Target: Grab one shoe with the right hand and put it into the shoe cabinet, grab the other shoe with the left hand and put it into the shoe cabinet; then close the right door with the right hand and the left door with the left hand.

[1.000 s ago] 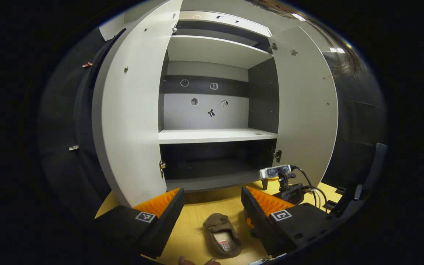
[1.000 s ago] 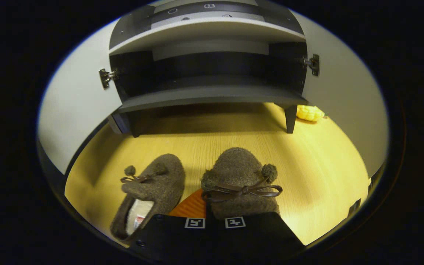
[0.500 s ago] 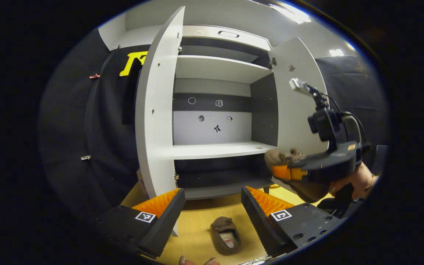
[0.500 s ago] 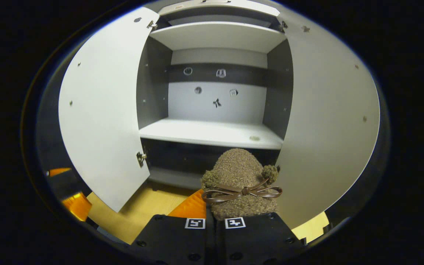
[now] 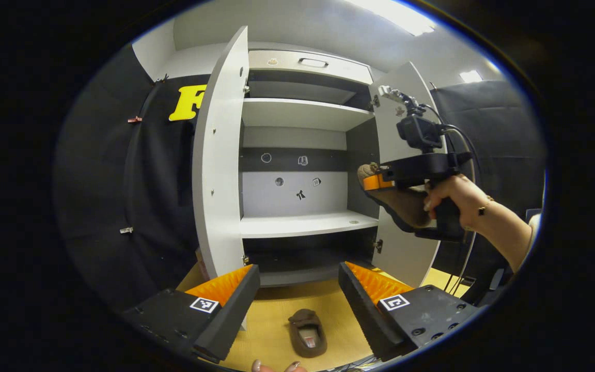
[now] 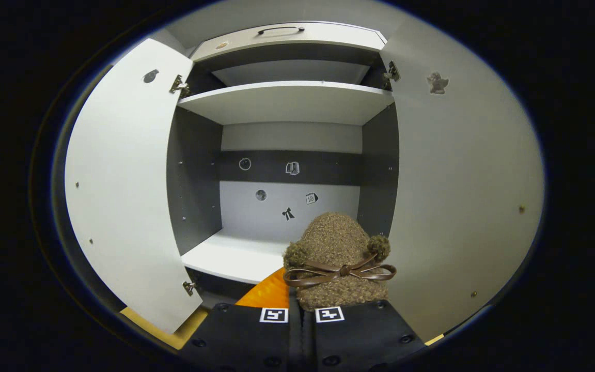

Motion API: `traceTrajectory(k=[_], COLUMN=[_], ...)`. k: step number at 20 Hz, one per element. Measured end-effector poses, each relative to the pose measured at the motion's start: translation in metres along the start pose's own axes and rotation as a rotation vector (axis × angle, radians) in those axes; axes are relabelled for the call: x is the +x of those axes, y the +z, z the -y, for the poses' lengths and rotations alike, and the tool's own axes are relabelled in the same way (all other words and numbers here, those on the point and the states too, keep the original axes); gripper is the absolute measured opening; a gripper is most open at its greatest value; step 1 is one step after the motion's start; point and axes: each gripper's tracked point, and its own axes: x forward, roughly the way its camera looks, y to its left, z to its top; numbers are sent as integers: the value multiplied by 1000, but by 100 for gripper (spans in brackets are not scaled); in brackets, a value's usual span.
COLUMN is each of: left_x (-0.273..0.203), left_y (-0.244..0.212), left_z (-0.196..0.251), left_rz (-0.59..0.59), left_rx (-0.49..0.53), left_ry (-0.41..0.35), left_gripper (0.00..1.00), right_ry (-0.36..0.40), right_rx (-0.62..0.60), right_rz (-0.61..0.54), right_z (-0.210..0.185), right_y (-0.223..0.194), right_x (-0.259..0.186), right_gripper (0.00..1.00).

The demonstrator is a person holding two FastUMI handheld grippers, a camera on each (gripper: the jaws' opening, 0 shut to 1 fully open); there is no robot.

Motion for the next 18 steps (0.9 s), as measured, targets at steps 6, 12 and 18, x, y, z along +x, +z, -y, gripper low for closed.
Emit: traceTrajectory(k=[6,12,18], left_x=[30,53,59], left_y=[4,-4,-9], left_z=[11,13,-3], left_rz=[-22,-72,-127], left_rx=[-32,-80,-75], left_ry=[152,330,421], left_gripper=[98,98,98], right_ry=[66,96,62], right_rx=[30,30,46], right_rz=[-71,-241,-372], right_z=[9,8,13], right_y=[-2,-58,-112], right_x=[126,232,285], right_gripper=[4,4,5])
